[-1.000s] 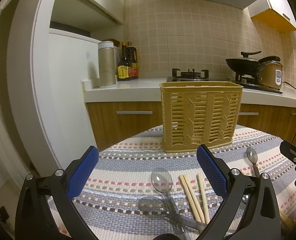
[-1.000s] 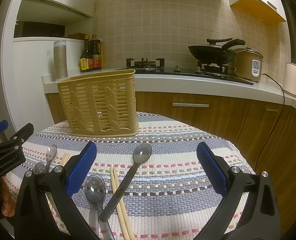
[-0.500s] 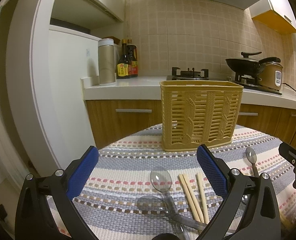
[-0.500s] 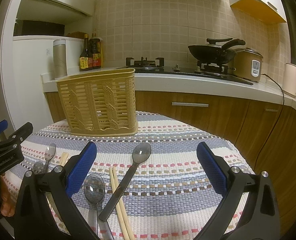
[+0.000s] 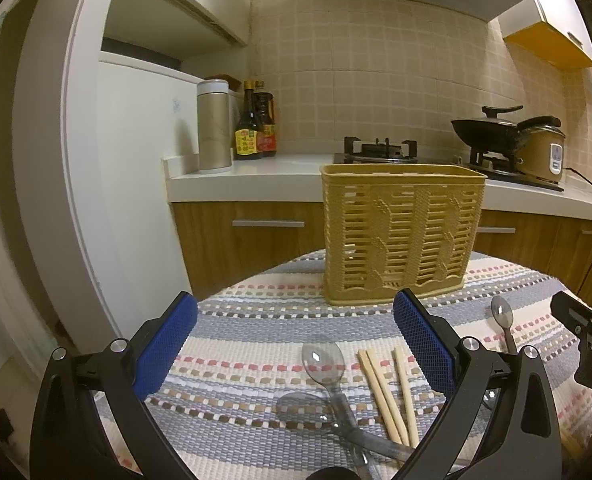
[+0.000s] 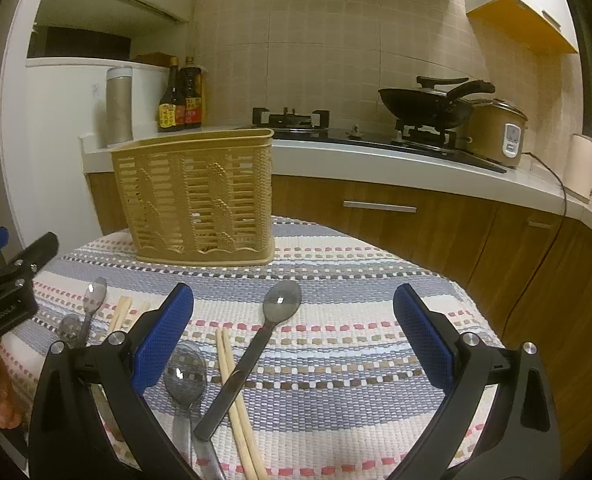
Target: Organize utensils
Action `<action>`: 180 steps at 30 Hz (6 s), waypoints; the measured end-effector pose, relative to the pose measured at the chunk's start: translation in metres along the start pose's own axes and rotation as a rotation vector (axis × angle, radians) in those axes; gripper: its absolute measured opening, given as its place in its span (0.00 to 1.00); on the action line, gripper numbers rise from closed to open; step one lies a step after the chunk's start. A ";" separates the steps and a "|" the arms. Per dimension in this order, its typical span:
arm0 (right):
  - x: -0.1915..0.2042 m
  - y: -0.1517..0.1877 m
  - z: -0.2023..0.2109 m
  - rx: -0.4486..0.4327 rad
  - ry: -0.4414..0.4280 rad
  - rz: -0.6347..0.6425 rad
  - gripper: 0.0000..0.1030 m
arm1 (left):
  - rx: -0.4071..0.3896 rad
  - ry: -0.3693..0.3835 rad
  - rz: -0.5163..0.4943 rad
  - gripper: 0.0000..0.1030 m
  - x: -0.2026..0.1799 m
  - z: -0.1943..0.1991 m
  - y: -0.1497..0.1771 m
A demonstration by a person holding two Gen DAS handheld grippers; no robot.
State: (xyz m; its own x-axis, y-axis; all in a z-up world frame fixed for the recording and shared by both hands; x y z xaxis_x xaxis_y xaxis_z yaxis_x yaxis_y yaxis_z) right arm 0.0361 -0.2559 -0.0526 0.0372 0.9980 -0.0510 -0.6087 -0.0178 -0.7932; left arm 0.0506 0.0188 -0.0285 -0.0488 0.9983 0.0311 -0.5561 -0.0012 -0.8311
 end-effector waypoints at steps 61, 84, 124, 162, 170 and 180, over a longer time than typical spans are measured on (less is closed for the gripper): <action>0.046 -0.039 -0.082 0.583 -0.156 0.206 0.30 | 0.469 0.382 -0.101 0.32 -0.047 -0.085 -0.037; 0.018 -0.220 -0.002 -0.155 -0.101 0.065 0.29 | -0.200 0.287 -0.046 0.31 -0.042 -0.026 -0.222; 0.019 -0.125 -0.023 0.270 -0.296 0.095 0.56 | 0.156 0.447 -0.034 0.53 -0.027 -0.028 -0.133; 0.012 0.003 -0.049 0.776 -0.507 0.032 0.53 | 0.815 0.407 0.073 0.51 -0.032 -0.092 0.040; 0.017 0.015 -0.063 0.843 -0.503 0.061 0.53 | 0.844 0.315 -0.105 0.51 -0.053 -0.105 0.029; 0.055 0.041 -0.071 0.917 -0.525 0.165 0.40 | 0.828 0.269 -0.162 0.35 -0.064 -0.098 0.034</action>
State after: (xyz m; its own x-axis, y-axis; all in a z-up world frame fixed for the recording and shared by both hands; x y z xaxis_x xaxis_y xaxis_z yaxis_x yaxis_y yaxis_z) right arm 0.0694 -0.2060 -0.1305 -0.3125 0.8925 0.3252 -0.9467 -0.3207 -0.0296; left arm 0.1162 -0.0395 -0.1131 0.2218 0.9695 -0.1043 -0.9664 0.2043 -0.1560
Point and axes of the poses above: each gripper's, at about its wrist camera, not at the fingertips, and z roughly against the way its jaws point, x to its left, y to its underside, the point moved 6 cm from there along -z, roughly the way its jaws point, and after that the axes turned 14 degrees about x, right-handed, at the moved point
